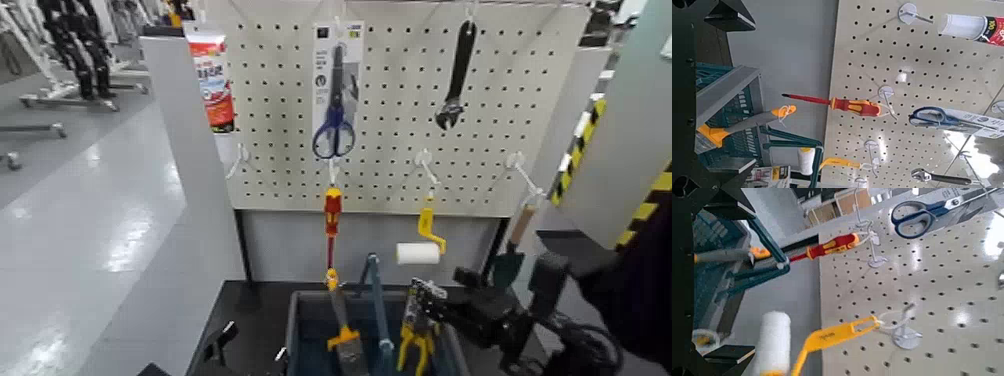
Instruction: Put the yellow pliers into the crate.
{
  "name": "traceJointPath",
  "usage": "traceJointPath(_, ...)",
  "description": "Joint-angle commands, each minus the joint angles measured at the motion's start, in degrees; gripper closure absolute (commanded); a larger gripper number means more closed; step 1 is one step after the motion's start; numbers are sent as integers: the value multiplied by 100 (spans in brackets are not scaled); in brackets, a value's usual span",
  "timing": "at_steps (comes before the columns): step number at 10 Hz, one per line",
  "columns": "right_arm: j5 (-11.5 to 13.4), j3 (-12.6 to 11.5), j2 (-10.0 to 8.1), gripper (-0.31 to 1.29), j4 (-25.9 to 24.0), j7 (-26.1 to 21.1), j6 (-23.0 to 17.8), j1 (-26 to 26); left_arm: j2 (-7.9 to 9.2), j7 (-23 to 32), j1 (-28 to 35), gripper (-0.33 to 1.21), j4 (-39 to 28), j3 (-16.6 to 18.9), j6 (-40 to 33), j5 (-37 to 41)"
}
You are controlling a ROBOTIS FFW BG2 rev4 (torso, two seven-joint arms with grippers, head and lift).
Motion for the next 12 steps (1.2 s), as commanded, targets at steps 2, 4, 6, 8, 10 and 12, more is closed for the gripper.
traceJointPath(2,451,-236,283,8,-253,-1507,-2109,1307,-8,0,64,10,-47,50,-21,-24)
traceJointPath(4,521,-201,327,9,-262,-2096,-2768,1746,-8,18,108,10,-91,76,-39,-41)
traceJointPath(6,653,-69,389,10,-236,-2377,-3208,2098,-8,71,152,10,-143,94,-39,-67)
traceJointPath(8,644,10,433,10,-262,-2439,-3243,2353,-8,132,196,10,-170,103,-39,-76)
traceJointPath(10,644,54,433,10,-341,-2456,-3084,2493,-17,150,222,10,-205,120,-39,-76)
traceJointPath(12,653,36,433,10,-324,-2447,-3128,2467,-25,159,231,10,-214,120,-39,-85)
